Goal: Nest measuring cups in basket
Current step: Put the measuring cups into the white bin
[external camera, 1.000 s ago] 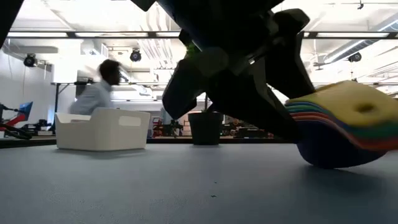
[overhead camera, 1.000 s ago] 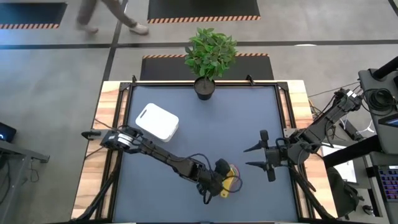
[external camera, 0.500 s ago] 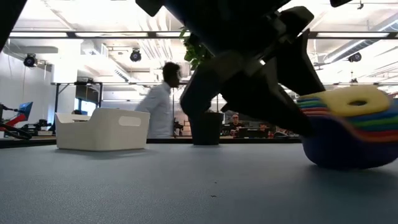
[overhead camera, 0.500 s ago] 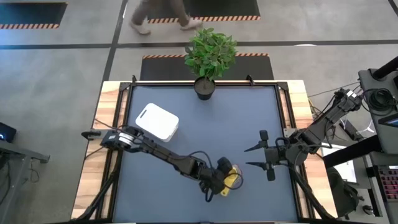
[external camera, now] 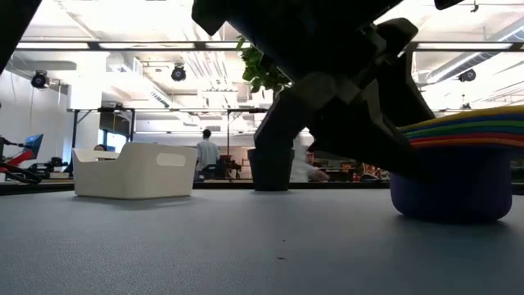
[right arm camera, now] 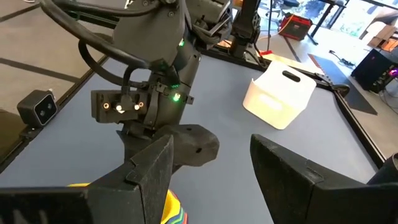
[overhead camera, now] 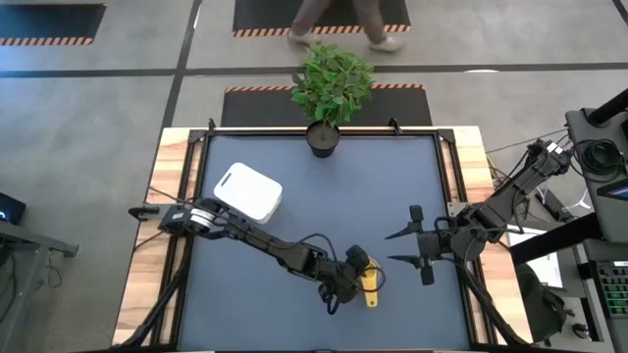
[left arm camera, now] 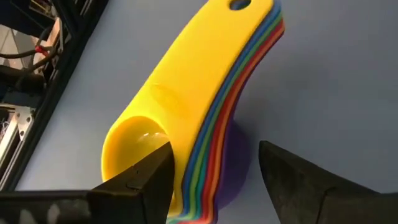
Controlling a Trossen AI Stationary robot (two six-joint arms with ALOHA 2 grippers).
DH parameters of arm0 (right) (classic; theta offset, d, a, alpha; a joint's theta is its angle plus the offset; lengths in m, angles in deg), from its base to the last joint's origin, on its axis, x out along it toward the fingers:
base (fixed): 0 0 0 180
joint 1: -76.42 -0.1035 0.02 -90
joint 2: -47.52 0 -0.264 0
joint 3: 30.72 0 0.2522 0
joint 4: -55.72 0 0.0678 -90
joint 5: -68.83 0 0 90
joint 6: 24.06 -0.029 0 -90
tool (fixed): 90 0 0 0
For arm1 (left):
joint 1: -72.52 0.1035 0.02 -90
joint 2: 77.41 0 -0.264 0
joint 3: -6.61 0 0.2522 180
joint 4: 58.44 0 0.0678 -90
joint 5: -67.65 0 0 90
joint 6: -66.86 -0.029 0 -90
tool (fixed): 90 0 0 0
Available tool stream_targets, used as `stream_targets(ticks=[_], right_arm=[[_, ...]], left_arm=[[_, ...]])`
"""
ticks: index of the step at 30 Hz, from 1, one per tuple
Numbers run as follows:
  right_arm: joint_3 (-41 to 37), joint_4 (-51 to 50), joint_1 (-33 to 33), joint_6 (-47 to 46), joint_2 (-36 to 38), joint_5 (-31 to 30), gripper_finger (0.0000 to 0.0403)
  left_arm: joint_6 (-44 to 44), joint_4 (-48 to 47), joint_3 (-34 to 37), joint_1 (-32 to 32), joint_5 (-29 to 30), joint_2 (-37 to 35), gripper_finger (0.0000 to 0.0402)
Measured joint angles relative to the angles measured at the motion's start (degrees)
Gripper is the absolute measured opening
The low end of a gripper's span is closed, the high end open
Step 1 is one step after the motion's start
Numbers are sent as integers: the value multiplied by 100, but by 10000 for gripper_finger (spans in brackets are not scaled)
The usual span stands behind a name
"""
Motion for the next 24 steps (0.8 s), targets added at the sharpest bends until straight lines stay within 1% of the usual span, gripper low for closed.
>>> stream_targets(ticks=[19,24], right_arm=[[-46,-3,0,-157,0,0,203],[-48,47,-2,-207,0,0,203]], left_arm=[[-70,92,4,45,13,14,200],[-241,252,-21,45,50,173,200]])
